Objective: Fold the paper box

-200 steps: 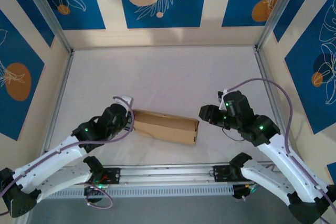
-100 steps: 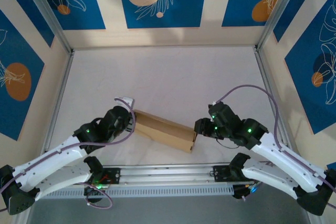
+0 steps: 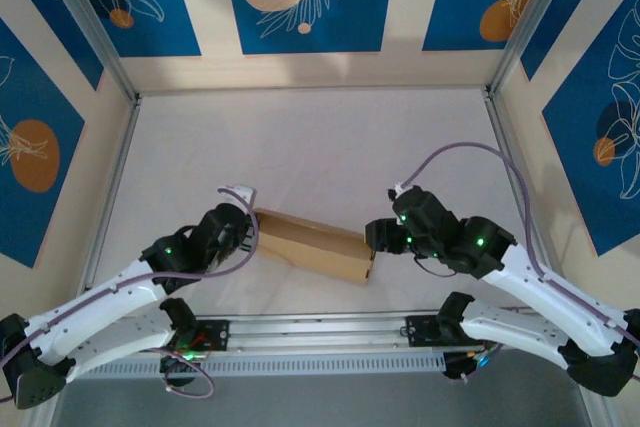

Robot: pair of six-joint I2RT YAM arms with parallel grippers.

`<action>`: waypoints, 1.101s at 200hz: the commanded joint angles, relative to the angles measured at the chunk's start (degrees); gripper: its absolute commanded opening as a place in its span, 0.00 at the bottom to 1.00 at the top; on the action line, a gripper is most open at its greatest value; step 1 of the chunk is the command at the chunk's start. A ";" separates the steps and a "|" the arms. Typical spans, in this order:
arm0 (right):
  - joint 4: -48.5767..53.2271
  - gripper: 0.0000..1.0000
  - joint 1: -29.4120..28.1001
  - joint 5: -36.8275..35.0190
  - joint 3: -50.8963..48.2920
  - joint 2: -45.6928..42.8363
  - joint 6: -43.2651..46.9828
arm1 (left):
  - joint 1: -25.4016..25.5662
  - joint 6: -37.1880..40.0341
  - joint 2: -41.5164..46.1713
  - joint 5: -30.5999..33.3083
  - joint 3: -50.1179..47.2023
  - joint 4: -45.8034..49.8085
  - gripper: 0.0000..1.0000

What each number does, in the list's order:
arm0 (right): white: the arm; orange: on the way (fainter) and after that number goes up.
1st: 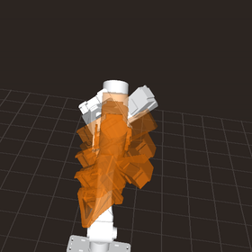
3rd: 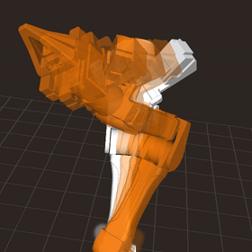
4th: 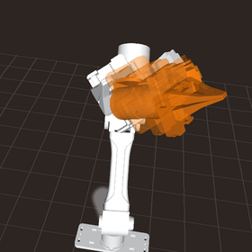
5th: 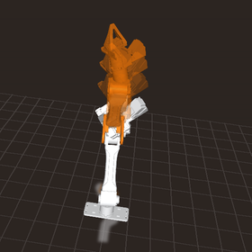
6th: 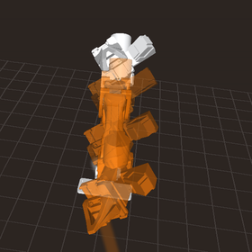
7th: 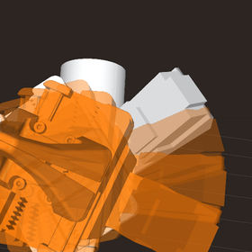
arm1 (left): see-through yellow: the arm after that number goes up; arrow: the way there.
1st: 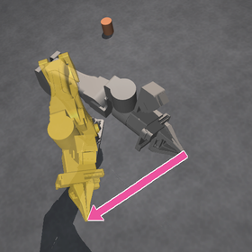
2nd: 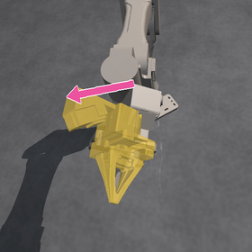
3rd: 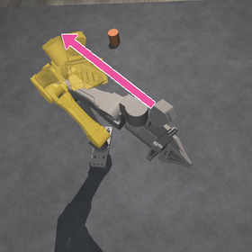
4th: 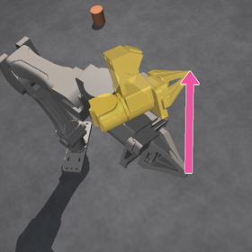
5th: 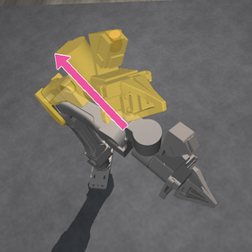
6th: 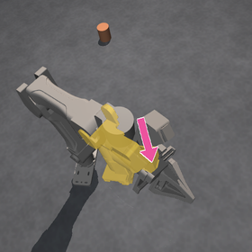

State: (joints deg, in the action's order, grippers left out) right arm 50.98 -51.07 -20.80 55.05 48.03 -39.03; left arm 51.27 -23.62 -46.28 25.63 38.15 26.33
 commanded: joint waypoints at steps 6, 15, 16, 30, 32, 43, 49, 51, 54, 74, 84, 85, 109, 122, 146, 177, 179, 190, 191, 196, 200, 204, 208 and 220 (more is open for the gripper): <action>-4.79 0.54 -1.66 5.91 4.18 3.68 20.36 | 0.90 1.33 -0.97 0.72 -1.55 4.13 0.00; -5.86 0.52 -3.17 7.86 5.27 5.43 26.81 | 1.03 1.55 -1.23 0.74 -1.32 3.96 0.00; -5.92 0.52 -3.47 7.96 5.39 5.64 27.42 | 1.03 1.60 -1.25 0.74 -1.28 3.94 0.00; -5.99 0.53 -5.94 7.61 7.66 9.39 34.24 | 1.12 1.90 -1.63 0.72 -1.07 3.74 0.00; -5.85 0.52 -6.27 7.39 8.11 10.20 34.93 | 1.18 1.91 -1.73 0.73 -1.02 3.73 0.00; -5.05 0.52 -7.83 6.01 10.26 13.92 39.36 | 1.29 2.17 -1.92 0.69 -0.88 3.60 0.00; -4.83 0.52 -8.59 4.57 11.02 15.85 41.58 | 1.38 2.38 -2.03 0.81 -0.87 3.48 0.00; -4.84 0.52 -8.87 3.80 11.19 16.52 42.26 | 1.40 2.46 -2.01 0.84 -0.90 3.47 0.00; -4.90 0.52 -9.33 2.51 11.47 17.17 43.19 | 1.46 2.54 -2.04 0.86 -0.96 3.47 0.00; -5.52 0.52 -11.41 -2.94 12.79 22.75 48.65 | 1.56 3.00 -2.06 1.20 -1.04 3.12 0.00; -6.80 0.49 -12.26 -5.95 12.89 24.65 50.33 | 1.63 3.13 -2.06 1.22 -1.05 3.07 0.00; -6.96 0.49 -12.28 -6.20 12.89 24.83 50.52 | 1.64 3.18 -2.06 1.20 -1.01 3.05 0.00; -9.33 0.37 -13.40 -10.84 13.19 27.94 53.61 | 1.73 3.47 -1.98 1.35 -1.01 2.97 0.00; -9.80 0.29 -13.81 -12.92 13.50 29.13 54.90 | 1.73 3.58 -1.72 1.42 -1.10 2.85 0.00; -11.39 0.22 -15.14 -16.04 13.53 30.01 57.39 | 1.73 3.75 -1.38 1.65 -1.23 2.79 0.00; -12.84 0.14 -17.07 -18.48 12.50 30.85 60.26 | 1.80 2.91 -0.86 1.68 -0.85 2.77 0.03; -12.84 0.13 -17.12 -18.49 12.47 30.95 60.31 | 1.75 2.77 -0.72 1.66 -0.83 2.79 0.05; -12.83 0.11 -17.67 -18.77 11.99 31.39 60.64 | 1.74 2.07 -0.02 1.71 -0.61 2.95 0.13; -12.84 0.11 -17.71 -18.81 11.91 31.41 60.64 | 1.74 1.99 0.02 1.75 -0.62 2.95 0.13; -12.91 0.09 -18.01 -19.09 11.57 31.79 60.79 | 1.73 1.60 0.44 1.69 -0.47 3.15 0.15; -12.92 0.09 -18.19 -19.35 11.29 32.02 61.03 | 1.73 1.14 0.71 1.68 -0.30 3.40 0.17; -13.01 0.08 -18.47 -19.80 10.96 32.18 61.01 | 1.69 0.62 1.02 1.69 -0.15 3.53 0.19; -13.08 0.07 -18.68 -20.18 10.65 32.42 61.08 | 1.73 0.16 1.25 1.54 0.03 3.75 0.20; -13.51 0.05 -19.53 -21.84 9.82 33.22 61.06 | 1.75 -0.44 2.20 0.36 0.32 3.91 0.23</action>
State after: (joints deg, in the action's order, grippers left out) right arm 38.54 -68.95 -39.48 66.70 79.35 20.23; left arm 52.38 -22.17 -46.19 27.22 38.13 27.35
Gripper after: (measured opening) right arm 0.086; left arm 0.210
